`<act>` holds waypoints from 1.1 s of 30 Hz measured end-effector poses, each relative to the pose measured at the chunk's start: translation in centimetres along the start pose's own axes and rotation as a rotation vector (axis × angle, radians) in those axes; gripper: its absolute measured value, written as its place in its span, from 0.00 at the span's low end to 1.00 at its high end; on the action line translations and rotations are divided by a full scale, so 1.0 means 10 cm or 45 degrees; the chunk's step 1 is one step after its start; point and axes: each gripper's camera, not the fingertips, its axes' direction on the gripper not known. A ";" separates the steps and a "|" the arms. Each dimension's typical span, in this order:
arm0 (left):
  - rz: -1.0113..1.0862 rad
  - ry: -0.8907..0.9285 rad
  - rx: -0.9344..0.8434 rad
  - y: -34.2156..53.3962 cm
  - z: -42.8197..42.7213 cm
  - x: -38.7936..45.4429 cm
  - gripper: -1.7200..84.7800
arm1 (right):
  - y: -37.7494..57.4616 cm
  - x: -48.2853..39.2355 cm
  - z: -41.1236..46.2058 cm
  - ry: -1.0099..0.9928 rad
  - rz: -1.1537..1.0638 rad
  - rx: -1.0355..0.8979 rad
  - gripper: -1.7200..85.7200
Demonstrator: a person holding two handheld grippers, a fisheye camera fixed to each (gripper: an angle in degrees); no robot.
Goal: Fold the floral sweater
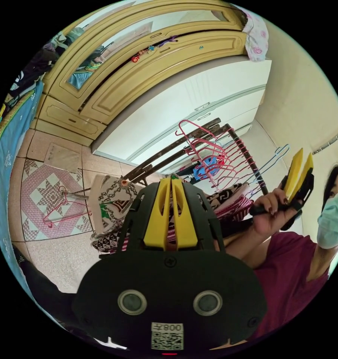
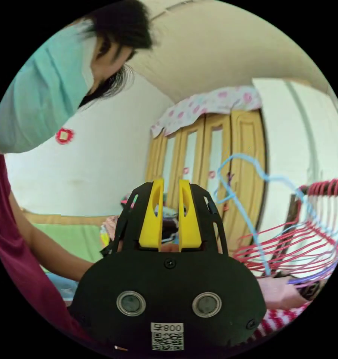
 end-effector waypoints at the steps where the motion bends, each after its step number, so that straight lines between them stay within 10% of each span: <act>1: -0.002 0.003 -0.001 0.01 -0.01 -0.01 0.02 | -0.04 -0.05 -0.07 0.051 -0.028 0.011 0.09; 18: 0.006 0.045 -0.012 0.19 -0.32 -0.08 0.02 | -0.33 -0.45 -0.54 0.512 -0.174 -0.494 0.07; 33: 0.101 0.002 -0.210 0.31 -0.07 0.12 0.02 | -0.59 -0.23 -2.07 0.213 -0.010 0.015 0.04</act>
